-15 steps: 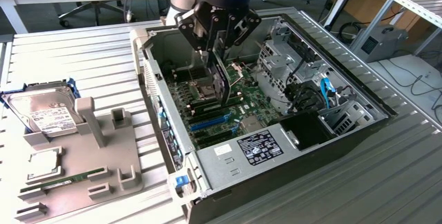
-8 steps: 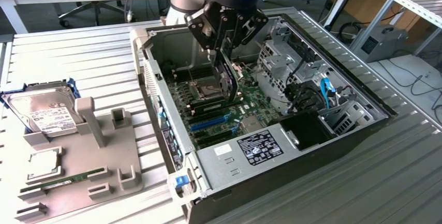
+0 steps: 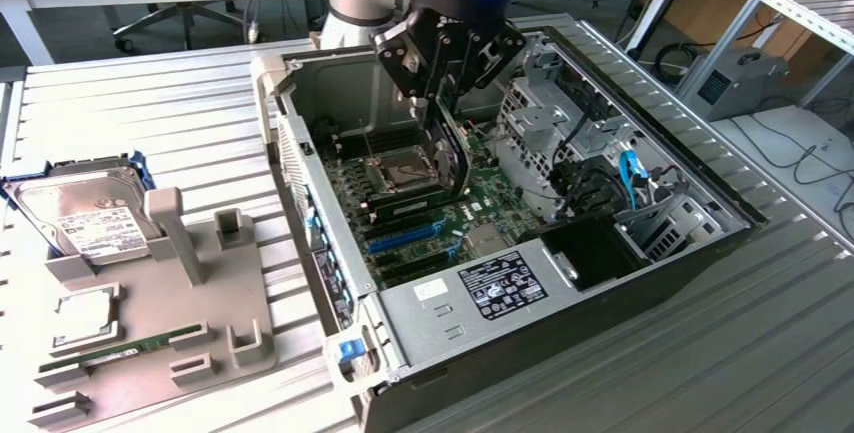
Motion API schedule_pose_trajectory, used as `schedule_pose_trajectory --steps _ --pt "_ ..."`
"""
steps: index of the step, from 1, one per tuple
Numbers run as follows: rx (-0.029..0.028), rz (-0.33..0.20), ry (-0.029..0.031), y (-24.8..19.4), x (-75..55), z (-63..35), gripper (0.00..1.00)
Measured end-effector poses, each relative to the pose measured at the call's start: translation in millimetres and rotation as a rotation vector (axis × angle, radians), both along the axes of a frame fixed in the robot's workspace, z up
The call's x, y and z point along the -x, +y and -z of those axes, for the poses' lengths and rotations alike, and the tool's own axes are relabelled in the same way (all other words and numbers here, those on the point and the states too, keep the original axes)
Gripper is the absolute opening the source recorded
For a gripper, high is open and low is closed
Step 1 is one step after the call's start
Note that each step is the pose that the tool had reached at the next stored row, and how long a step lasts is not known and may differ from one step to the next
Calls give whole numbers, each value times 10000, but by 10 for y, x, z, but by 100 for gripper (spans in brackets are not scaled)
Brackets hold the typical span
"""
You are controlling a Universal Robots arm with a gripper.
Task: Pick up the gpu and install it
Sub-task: 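Pick up the gpu and move the gpu toward the slot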
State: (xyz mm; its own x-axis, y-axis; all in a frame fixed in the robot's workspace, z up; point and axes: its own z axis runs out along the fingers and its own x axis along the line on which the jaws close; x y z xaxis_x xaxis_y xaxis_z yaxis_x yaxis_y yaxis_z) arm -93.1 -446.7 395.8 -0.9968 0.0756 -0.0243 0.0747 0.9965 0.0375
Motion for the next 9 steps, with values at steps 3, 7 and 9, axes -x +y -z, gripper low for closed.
schedule_pose_trajectory --steps 3,7,9 --pt "-1 -2 -1 29 -25 15 26" --pt "0 -4 0 78 -55 41 26" --pt "-1 -7 -1 98 -73 57 26"
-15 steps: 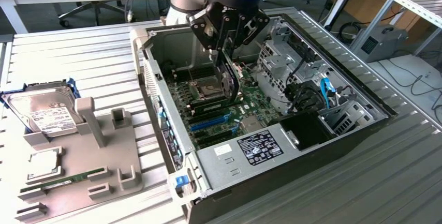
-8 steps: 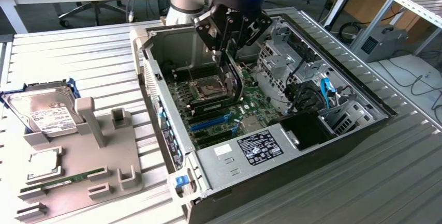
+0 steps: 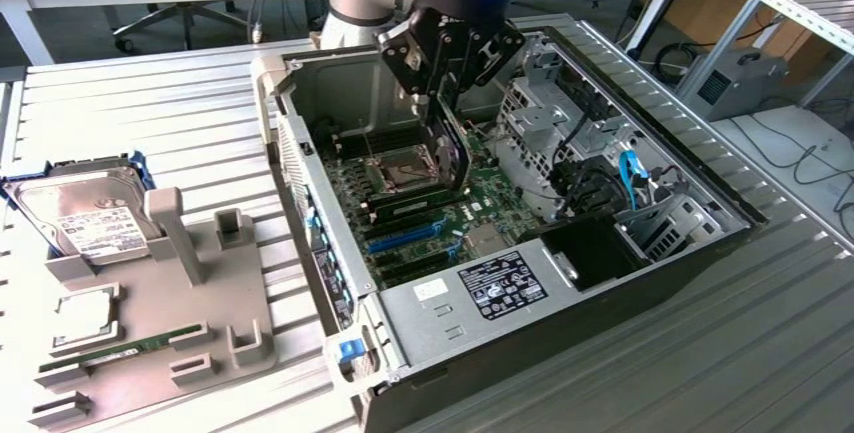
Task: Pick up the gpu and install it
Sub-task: 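Pick up the gpu and move the gpu toward the slot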
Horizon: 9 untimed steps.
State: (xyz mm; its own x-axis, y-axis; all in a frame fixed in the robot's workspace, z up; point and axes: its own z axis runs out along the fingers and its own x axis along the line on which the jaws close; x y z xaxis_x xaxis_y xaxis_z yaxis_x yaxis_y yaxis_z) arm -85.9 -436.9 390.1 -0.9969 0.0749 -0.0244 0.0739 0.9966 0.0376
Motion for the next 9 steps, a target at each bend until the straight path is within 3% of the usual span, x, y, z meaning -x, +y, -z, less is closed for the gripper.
schedule_pose_trajectory --steps 9 --pt "0 -33 0 100 -154 74 26"
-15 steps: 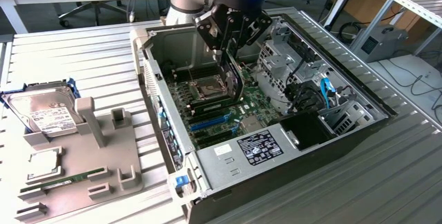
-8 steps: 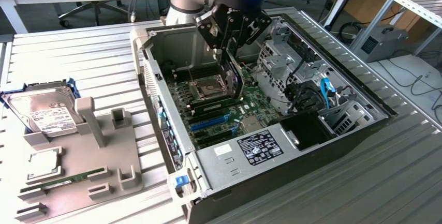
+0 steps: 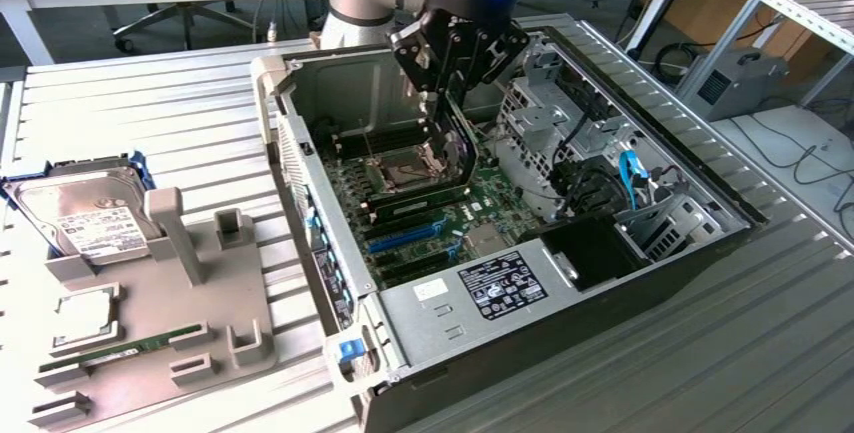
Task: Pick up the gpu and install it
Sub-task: 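Pick up the gpu and move the gpu toward the slot, then insert the gpu into the slot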
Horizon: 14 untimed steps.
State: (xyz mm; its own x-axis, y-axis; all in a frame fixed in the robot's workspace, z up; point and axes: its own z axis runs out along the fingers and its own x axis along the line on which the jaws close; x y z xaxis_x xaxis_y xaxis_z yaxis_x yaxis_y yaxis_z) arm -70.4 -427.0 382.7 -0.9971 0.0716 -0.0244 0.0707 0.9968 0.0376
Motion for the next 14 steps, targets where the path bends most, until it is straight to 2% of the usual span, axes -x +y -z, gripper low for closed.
schedule_pose_trajectory --steps 9,10,13,14 --pt "-1 -41 0 76 -170 38 26" --pt "0 -58 1 97 -229 47 26" --pt "0 -63 1 98 -233 47 26" --pt "0 -379 1 98 -234 47 26"
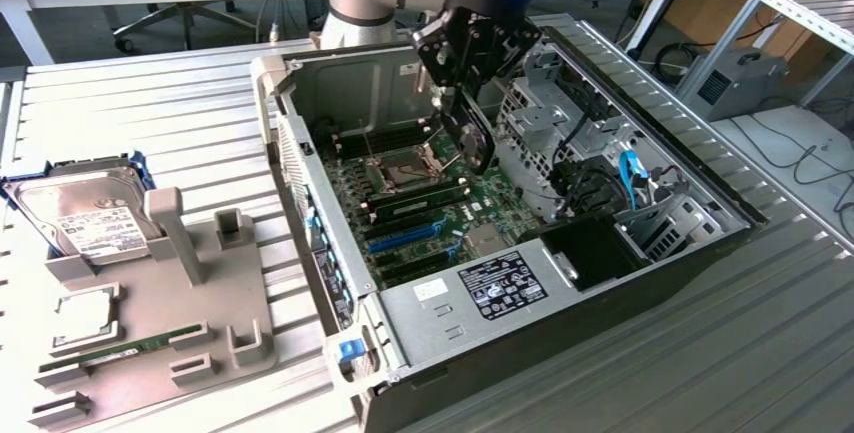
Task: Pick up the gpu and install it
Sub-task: 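Insert the gpu into the slot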
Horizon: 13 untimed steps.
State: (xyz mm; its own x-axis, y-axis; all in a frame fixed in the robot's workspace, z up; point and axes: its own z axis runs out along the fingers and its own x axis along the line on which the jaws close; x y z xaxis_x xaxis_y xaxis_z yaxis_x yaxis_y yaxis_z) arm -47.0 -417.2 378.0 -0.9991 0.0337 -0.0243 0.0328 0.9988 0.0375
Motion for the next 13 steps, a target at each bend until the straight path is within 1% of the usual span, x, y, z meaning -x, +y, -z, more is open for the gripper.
schedule_pose_trajectory --steps 2,4,5,6,8,13 --pt "0 -709 0 0 -5 0 26" --pt "-1 -1054 0 0 -6 0 26" --pt "-1 -1641 0 0 -7 0 26" --pt "0 -1968 0 0 -11 0 26" --pt "0 -2414 0 0 -14 0 26" --pt "-1 -2583 0 0 -14 0 26"
